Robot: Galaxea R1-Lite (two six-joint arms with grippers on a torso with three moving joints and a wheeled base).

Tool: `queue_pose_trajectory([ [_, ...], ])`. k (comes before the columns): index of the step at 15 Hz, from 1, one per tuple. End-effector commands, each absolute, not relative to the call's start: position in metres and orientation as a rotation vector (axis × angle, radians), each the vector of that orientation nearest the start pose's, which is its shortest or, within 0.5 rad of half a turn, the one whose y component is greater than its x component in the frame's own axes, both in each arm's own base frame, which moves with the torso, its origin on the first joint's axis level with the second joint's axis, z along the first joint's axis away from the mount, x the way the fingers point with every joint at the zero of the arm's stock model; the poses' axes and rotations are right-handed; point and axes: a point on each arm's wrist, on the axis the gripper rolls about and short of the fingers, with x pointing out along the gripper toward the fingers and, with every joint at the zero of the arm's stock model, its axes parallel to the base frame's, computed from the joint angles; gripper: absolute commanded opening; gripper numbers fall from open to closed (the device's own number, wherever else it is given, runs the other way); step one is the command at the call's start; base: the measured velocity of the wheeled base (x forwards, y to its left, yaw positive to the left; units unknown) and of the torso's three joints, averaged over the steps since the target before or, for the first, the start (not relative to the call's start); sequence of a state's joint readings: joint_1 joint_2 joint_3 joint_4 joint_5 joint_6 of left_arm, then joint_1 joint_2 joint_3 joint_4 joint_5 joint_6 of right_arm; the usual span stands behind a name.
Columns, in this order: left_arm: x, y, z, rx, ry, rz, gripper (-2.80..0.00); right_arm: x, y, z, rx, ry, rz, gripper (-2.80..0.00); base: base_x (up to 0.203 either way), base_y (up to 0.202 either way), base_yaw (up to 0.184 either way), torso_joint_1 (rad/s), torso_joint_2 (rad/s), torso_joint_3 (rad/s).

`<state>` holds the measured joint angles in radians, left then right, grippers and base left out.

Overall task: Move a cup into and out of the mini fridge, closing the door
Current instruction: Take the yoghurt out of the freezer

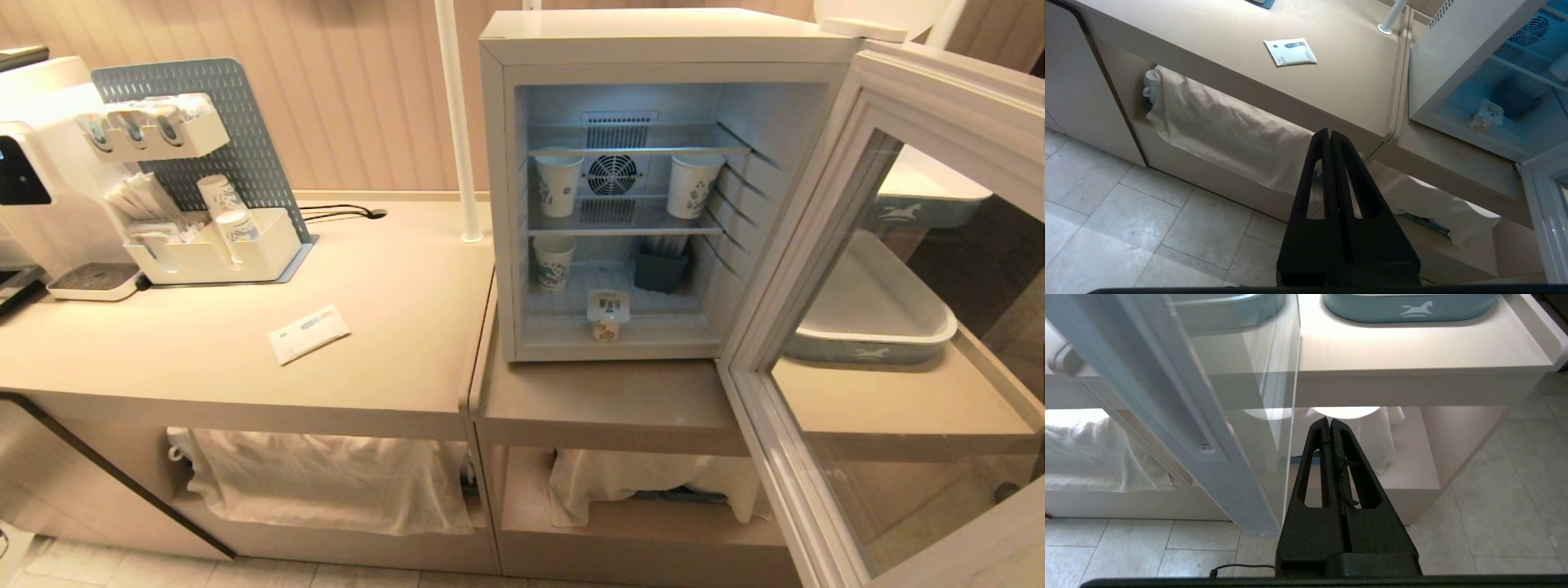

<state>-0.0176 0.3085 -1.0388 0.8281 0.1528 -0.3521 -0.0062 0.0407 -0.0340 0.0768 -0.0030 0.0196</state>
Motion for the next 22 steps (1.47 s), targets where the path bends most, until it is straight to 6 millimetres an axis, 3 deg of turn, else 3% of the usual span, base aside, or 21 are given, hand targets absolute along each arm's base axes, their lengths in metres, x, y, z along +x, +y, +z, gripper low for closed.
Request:
queue_pose_trajectory([
  [1,-0.115,-0.005,0.247,-0.358,0.068,0.141,-2.8,-0.022,0.0,0.078,0.02,0.093,-0.01,-2.8,0.0,0.0,0.0,0.0,0.0,0.0],
  [3,-0.12,-0.002,0.226,-0.353,0.08,0.117,-2.8,-0.02,0.0,0.078,0.019,0.111,-0.01,-2.8,0.0,0.0,0.0,0.0,0.0,0.0],
  [5,-0.128,-0.001,0.194,-0.287,0.018,0.064,-2.8,-0.02,0.0,0.079,0.02,0.117,-0.009,-2.8,0.0,0.0,0.0,0.0,0.0,0.0],
  [10,-0.044,0.002,0.121,-0.118,-0.077,0.113,-2.8,-0.021,0.0,0.078,0.02,0.1,-0.01,-2.8,0.0,0.0,0.0,0.0,0.0,0.0],
  [13,-0.022,0.001,0.078,0.016,-0.038,0.06,-2.8,-0.022,0.0,0.078,0.02,0.092,-0.01,-2.8,0.0,0.0,0.0,0.0,0.0,0.0],
  [15,-0.023,0.0,0.07,0.053,0.051,-0.001,-2.8,-0.022,0.0,0.078,0.02,0.091,-0.01,-2.8,0.0,0.0,0.0,0.0,0.0,0.0],
  [22,-0.023,0.0,0.074,0.021,0.017,-0.008,-2.8,-0.023,0.0,0.078,0.02,0.072,-0.01,-2.8,-0.064,0.0,0.0,0.004,0.0,0.001],
])
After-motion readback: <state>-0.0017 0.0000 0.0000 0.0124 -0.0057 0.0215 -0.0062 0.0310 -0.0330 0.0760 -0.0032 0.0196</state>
